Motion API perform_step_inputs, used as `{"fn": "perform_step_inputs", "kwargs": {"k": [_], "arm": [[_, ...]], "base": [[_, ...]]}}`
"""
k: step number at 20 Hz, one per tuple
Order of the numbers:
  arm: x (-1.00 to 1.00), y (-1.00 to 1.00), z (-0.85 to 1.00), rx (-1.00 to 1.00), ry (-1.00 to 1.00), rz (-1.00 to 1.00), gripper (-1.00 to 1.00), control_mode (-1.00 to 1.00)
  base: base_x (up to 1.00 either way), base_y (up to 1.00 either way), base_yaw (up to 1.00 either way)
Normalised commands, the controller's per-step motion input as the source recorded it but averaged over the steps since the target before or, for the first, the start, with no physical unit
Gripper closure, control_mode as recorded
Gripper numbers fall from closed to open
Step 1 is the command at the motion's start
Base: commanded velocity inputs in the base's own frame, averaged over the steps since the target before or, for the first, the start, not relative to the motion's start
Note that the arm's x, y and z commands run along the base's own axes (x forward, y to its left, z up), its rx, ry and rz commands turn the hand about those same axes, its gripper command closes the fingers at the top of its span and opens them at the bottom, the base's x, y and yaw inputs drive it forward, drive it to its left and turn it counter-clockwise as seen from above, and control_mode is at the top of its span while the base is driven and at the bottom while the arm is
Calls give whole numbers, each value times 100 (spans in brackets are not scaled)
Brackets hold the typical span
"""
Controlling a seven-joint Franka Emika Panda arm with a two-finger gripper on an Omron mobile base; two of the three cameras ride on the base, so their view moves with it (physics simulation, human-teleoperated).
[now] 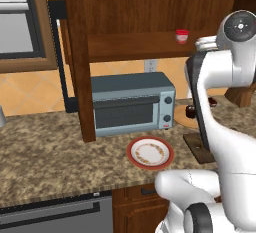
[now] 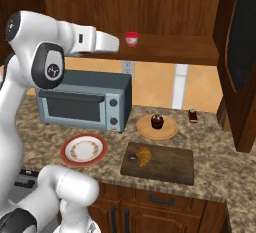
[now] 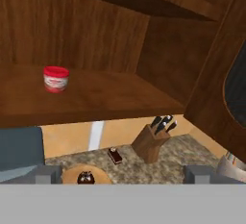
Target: From the different types of pastries on the counter, select a croissant and place it on the cutting board. Then retrieve a jar of jam from the cabinet and place it alongside the croissant on the cutting board.
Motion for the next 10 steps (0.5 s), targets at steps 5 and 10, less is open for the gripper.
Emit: {"fn": "perform_step_inputs", "kwargs": {"k": [5,10], "arm": [[3,1,16,9,-3,0,-100,-100],[0,10,-2,0,-32,11,-100,-100]], "base": [[0,0,0],[0,0,0]]}}
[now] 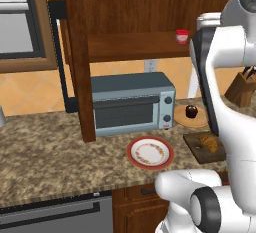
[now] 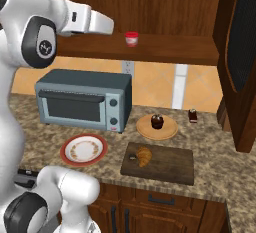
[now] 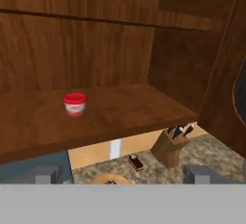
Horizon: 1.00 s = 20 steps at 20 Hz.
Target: From the different types of pastries on the counter, select a croissant and place it on the cutting board. Then retrieve a jar of jam from the cabinet and place it alongside the croissant on the cutting board.
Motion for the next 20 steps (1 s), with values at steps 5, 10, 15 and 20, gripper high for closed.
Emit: {"fn": "perform_step_inputs", "kwargs": {"k": [5,10,15,20], "arm": [[0,19,-30,0,-25,13,-100,-100],[51,32,-11,3,14,0,-100,-100],[82,35,37,1,38,-8,-100,-100],[35,1,0,0,18,-1,-100,-100]], "base": [[0,0,0],[0,0,0],[0,0,0],[0,0,0]]}}
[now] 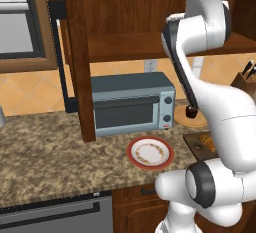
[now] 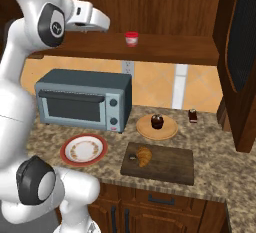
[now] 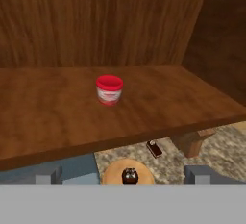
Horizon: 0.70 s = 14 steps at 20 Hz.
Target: From the different types of pastries on the counter, select a croissant and place it on the cutting board. Then retrieve a jar of jam from the cabinet and place it alongside the croissant on the cutting board.
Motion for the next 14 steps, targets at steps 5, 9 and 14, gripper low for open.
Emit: {"fn": "perform_step_inputs", "kwargs": {"k": [5,9,14], "arm": [[34,0,-52,-1,1,0,-100,-100],[47,-2,-31,0,0,0,-100,-100],[37,-4,-1,0,0,0,-100,-100]], "base": [[0,0,0],[0,0,0],[0,0,0]]}}
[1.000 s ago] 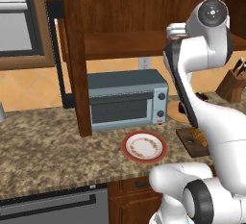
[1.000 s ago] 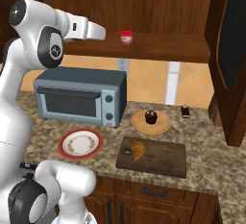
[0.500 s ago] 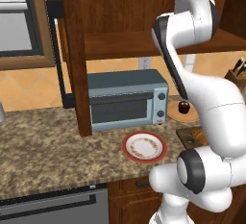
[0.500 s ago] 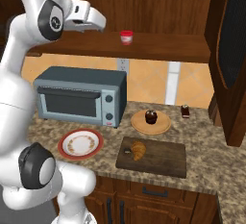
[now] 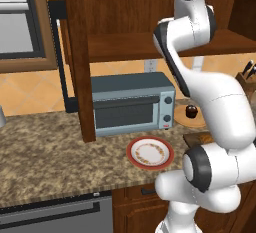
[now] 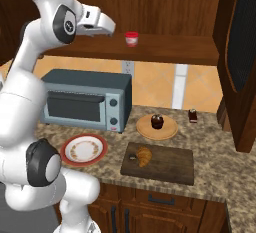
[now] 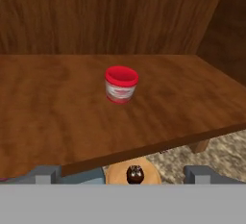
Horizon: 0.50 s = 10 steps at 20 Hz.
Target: From the different types of pastries on the counter, select a croissant and place it on the cutting board. Then retrieve a jar of jam from the cabinet and place it alongside the croissant on the cutting board.
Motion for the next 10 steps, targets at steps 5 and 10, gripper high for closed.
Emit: {"fn": "perform_step_inputs", "kwargs": {"k": [5,10], "arm": [[3,-27,-6,0,0,0,-100,-100],[4,-24,-20,0,0,0,-100,-100]], "base": [[0,0,0],[0,0,0]]}}
